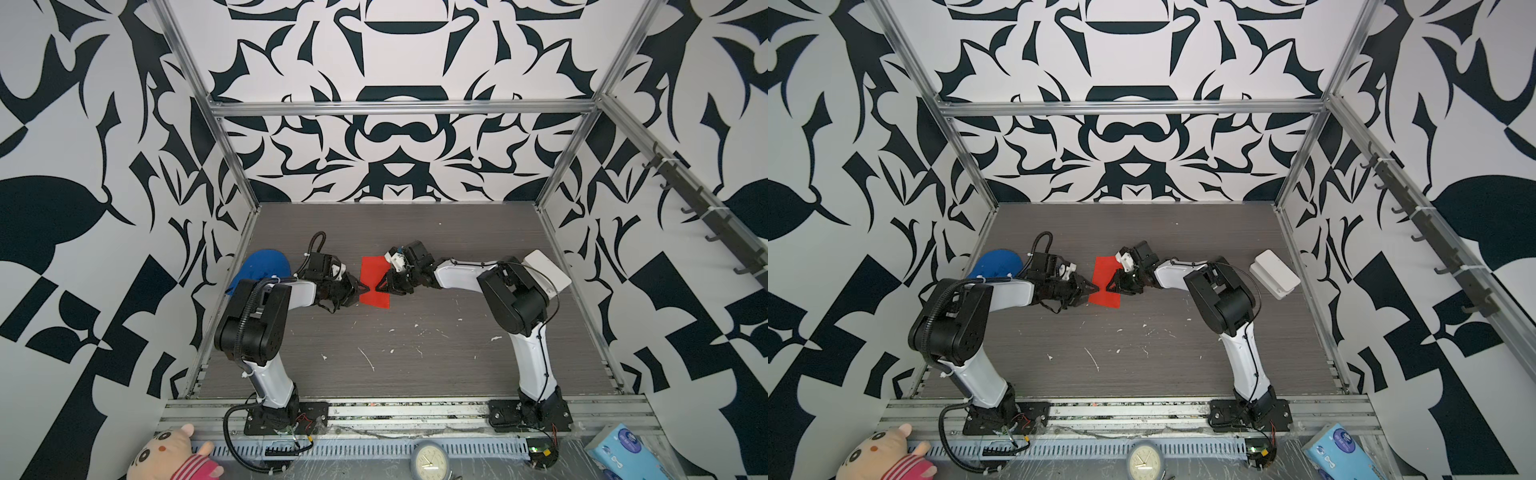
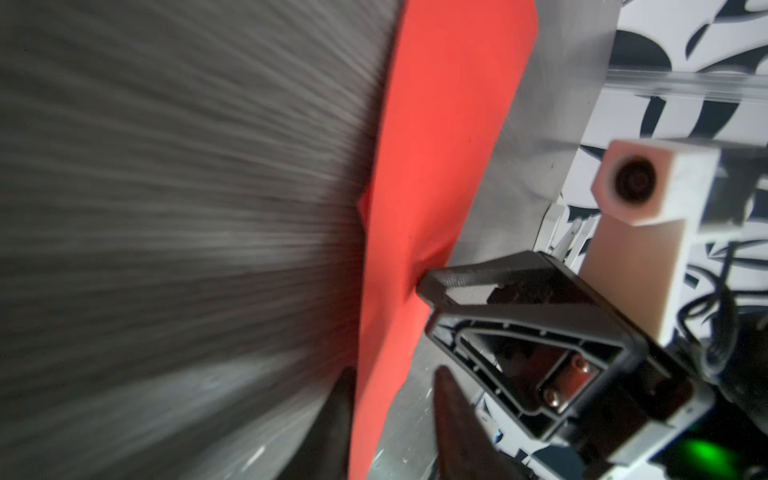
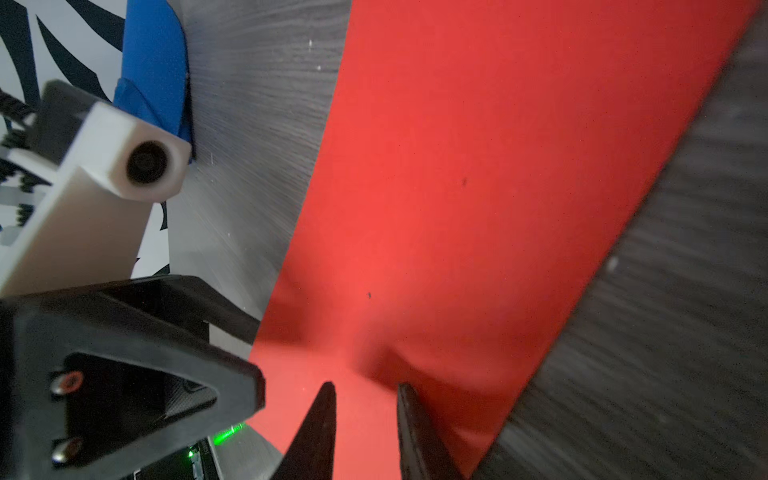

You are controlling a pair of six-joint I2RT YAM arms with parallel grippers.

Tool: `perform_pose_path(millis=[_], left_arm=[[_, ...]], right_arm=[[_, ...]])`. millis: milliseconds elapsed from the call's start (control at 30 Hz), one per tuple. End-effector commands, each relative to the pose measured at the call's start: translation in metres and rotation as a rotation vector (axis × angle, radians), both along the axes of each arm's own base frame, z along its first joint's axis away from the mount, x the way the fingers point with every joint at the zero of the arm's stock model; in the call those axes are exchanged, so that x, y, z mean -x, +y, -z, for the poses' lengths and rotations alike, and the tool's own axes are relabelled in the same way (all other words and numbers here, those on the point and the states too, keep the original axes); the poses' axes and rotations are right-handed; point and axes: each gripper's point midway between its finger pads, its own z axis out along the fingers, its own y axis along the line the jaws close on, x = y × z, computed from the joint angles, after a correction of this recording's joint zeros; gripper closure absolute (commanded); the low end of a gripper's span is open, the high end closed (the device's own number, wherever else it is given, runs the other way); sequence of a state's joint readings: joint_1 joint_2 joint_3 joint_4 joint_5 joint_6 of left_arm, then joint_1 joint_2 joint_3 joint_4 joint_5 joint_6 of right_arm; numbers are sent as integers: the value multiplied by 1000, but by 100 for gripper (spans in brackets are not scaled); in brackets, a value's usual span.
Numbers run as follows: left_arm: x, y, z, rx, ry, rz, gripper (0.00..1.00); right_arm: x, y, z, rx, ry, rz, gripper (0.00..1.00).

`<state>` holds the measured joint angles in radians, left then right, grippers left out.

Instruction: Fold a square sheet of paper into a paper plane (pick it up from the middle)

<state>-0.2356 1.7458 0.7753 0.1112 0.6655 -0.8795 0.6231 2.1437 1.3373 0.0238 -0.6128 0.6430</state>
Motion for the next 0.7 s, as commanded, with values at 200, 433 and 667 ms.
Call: perform_pose_path(millis=[200,433,667], left_arm=[[9,4,-1,-25,36,-17,100],[27,11,4,-75,94,-15,100],[23,6,-2,-66,78,-2,100]], right_arm=[[-4,5,-35,-63,-60,-13,70],[-21,7,-41,-36,-108,-4,70],[-23,-5,-22,34,-98,11,72]])
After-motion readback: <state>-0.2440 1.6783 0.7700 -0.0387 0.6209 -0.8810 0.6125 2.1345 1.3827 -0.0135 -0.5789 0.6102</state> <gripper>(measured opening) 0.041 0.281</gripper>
